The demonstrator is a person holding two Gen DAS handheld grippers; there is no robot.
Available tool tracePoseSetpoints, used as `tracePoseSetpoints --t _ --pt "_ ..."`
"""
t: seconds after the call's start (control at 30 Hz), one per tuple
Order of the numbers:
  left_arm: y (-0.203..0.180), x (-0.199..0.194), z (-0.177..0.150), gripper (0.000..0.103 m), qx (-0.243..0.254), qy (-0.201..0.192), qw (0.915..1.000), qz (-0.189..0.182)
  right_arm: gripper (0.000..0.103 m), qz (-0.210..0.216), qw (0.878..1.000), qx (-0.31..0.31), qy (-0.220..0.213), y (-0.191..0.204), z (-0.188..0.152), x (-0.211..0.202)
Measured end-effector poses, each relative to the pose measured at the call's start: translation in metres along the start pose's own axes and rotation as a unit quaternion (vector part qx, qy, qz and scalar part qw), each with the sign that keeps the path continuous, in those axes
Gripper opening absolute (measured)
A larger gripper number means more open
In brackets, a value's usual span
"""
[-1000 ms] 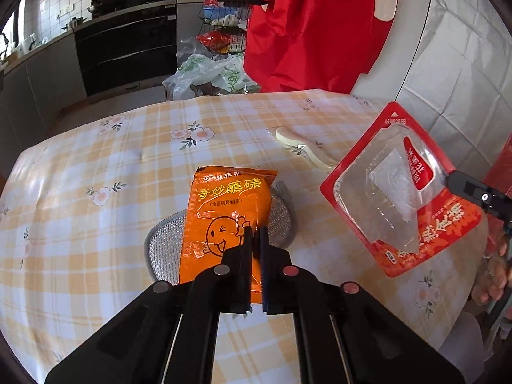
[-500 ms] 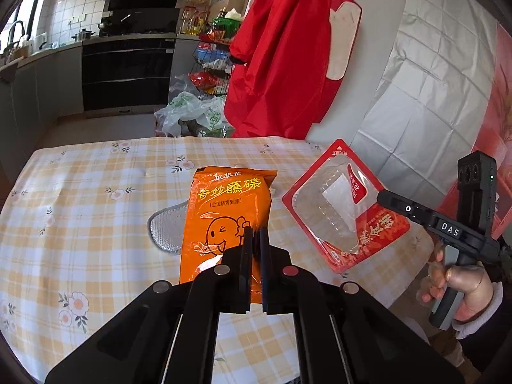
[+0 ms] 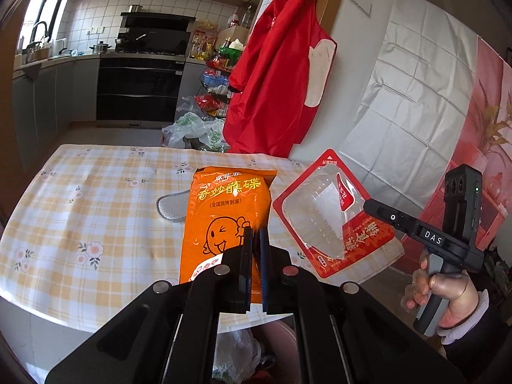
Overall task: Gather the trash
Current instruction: 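Carry the pink tray over the bin and open the right gripper, then carry the orange packet over the bin and open the left gripper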
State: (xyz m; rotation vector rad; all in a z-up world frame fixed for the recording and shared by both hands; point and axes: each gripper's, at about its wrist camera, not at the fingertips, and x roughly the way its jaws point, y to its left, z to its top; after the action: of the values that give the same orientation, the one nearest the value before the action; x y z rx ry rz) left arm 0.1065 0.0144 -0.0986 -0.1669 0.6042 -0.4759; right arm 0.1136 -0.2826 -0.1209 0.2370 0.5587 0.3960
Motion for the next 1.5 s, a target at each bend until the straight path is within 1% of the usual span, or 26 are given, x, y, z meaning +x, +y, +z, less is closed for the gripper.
tracePoseSetpoints --t 0.1,0.37,0.5,0.6,0.67,0.73,0.77,0.8,0.87,0.93,0.97,1.07,1.2,1.5 --pt "-0.004 -0.020 -0.009 0.004 -0.012 -0.008 0.9999 0.002 0.040 0.002 1.000 -0.006 0.008 0.010 -0.013 -0.013" --pt "-0.009 -0.057 -0.032 0.004 -0.029 -0.017 0.9994 0.000 0.040 0.016 0.998 -0.016 0.062 0.040 -0.054 -0.027" --pt "-0.007 -0.062 -0.042 0.004 -0.036 -0.014 0.9992 -0.002 0.041 0.032 0.994 -0.018 0.101 0.049 -0.069 -0.017" --pt "-0.001 -0.060 -0.049 0.004 -0.044 -0.007 0.9990 0.000 0.045 0.037 0.992 -0.018 0.122 0.053 -0.076 -0.007" --pt "0.002 -0.058 -0.052 0.004 -0.049 -0.001 0.9988 0.001 0.053 0.035 0.992 -0.015 0.122 0.052 -0.078 -0.004" --pt "0.004 -0.054 -0.057 0.004 -0.051 0.006 0.9987 0.001 0.057 0.026 0.992 -0.013 0.119 0.049 -0.078 -0.002" --pt "0.005 -0.052 -0.059 0.004 -0.052 0.010 0.9986 0.001 0.062 0.020 0.993 -0.012 0.117 0.047 -0.077 -0.001" --pt "0.005 -0.050 -0.062 0.004 -0.052 0.015 0.9985 0.000 0.064 0.012 0.994 -0.012 0.112 0.043 -0.075 -0.001" --pt "0.006 -0.044 -0.067 0.004 -0.053 0.026 0.9983 -0.004 0.077 -0.009 0.995 -0.011 0.100 0.036 -0.071 -0.003" --pt "0.006 -0.037 -0.072 0.004 -0.055 0.040 0.9976 -0.010 0.085 -0.026 0.996 -0.009 0.087 0.029 -0.067 -0.005" --pt "0.004 -0.034 -0.074 0.004 -0.056 0.047 0.9973 -0.014 0.087 -0.033 0.996 -0.006 0.081 0.025 -0.065 -0.007" --pt "0.000 -0.023 -0.081 0.004 -0.051 0.066 0.9963 -0.021 0.088 -0.045 0.997 0.004 0.066 0.013 -0.060 -0.012" --pt "-0.007 -0.009 -0.089 0.004 -0.044 0.089 0.9946 -0.029 0.088 -0.057 0.997 0.015 0.056 -0.004 -0.057 -0.016" --pt "-0.020 0.012 -0.101 0.005 -0.031 0.128 0.9906 -0.036 0.088 -0.065 0.996 0.035 0.049 -0.025 -0.060 -0.020"
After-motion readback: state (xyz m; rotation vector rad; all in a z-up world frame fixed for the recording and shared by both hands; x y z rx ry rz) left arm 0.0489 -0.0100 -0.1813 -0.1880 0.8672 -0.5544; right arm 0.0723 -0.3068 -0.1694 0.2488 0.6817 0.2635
